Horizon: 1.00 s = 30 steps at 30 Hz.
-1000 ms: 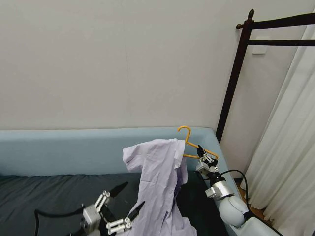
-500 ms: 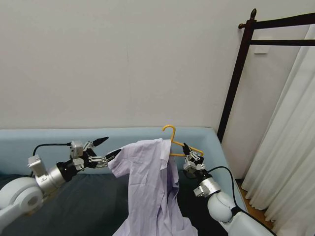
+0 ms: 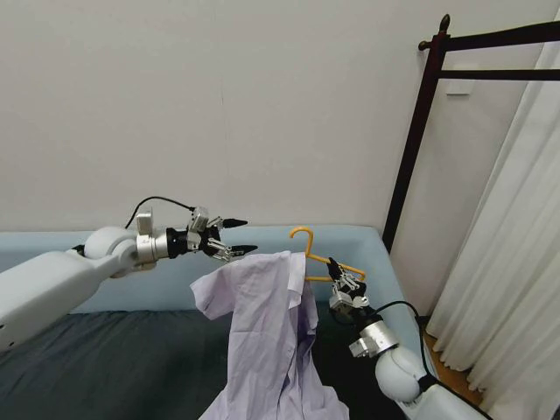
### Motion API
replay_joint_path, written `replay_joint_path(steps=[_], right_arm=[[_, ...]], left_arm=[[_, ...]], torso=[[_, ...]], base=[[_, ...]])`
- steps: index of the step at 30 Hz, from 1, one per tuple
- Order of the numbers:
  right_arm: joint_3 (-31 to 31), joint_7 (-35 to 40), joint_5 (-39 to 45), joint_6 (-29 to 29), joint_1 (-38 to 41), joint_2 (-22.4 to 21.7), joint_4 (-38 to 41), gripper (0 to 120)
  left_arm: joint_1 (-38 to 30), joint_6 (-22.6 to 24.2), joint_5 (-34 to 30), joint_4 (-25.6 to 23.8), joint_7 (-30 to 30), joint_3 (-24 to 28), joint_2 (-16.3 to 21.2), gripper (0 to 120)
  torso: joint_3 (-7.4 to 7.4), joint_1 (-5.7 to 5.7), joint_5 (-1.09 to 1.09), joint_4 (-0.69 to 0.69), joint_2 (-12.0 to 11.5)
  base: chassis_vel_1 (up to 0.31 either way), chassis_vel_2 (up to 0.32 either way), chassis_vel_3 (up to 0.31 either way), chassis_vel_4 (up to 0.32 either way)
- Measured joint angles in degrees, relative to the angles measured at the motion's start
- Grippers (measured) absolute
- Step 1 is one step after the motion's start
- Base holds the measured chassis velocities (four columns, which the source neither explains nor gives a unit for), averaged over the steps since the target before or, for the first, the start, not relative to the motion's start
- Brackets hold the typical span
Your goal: Pick up the clothes from the sofa and hang them on the clothes hanger.
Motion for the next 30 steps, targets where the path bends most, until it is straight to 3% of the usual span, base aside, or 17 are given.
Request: replay_joint_path(steps=[5, 15, 30], right_arm=[[0.22, -0.16, -0.85, 0.78, 0.41, -0.44, -0.01, 4], [0.28, -0.21, -2.61, 2.02, -0.34, -1.00, 0.48, 4], [-0.54, -0.55, -2.69, 2.64, 0.10, -1.20, -0.08, 4]], left_arm=[[-1.04, 0.76, 3.43, 2.72, 2.49, 3.14, -2.42, 100], [0.39, 0.51, 7.38, 6.83, 1.81, 3.89, -6.05, 97], [1.87, -0.85, 9.66, 9.53, 1.36, 4.57, -8.57, 43]], torso=[[0.00, 0.00, 0.02, -0.01, 0.00], [0.00, 0.00, 0.02, -0.02, 0.00], [-0.01, 0.00, 0.02, -0.02, 0.00]], base=[[0.000, 0.000, 0.000, 0.000], [0.000, 0.000, 0.000, 0.000], [0.000, 0.000, 0.000, 0.000]])
